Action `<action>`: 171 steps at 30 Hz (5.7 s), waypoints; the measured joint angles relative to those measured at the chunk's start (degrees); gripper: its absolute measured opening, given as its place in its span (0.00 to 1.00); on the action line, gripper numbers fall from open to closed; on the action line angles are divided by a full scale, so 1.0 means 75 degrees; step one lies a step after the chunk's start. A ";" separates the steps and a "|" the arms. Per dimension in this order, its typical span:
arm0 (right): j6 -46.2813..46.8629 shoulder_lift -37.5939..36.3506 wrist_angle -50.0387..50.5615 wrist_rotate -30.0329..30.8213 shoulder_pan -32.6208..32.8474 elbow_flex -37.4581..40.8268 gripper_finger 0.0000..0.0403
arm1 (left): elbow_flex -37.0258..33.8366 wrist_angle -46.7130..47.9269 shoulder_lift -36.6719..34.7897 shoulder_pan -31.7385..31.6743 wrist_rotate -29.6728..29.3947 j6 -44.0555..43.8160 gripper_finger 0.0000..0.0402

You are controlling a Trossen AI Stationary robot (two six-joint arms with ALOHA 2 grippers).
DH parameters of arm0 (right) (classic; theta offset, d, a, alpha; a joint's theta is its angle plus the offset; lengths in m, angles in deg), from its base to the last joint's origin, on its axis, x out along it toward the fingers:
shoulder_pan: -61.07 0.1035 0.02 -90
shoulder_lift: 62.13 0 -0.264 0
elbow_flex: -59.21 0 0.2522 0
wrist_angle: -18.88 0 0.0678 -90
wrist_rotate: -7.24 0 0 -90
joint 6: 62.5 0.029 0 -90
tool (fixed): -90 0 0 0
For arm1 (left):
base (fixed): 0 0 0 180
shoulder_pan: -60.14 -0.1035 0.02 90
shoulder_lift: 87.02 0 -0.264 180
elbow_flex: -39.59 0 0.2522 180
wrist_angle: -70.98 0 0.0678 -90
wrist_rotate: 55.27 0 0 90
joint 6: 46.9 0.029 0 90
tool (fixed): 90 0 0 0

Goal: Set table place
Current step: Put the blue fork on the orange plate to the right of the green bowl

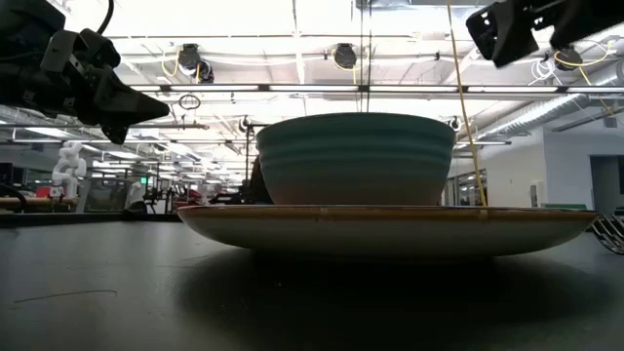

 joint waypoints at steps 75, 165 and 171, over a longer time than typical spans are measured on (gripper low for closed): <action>-0.1918 0.2395 0.0659 0.0829 0.1869 -0.1368 0.52 | 0.0000 0.0006 0.0003 0.0000 -0.0189 -0.0134 0.08; -0.4213 0.5386 0.0458 -0.0243 0.1796 -0.1512 0.52 | 0.0003 0.0359 0.0000 0.0001 -0.0178 -0.0411 0.08; -0.4206 0.5408 0.0468 -0.0258 0.1799 -0.1504 0.46 | 0.0003 0.0364 0.0000 0.0001 -0.0175 -0.0417 0.08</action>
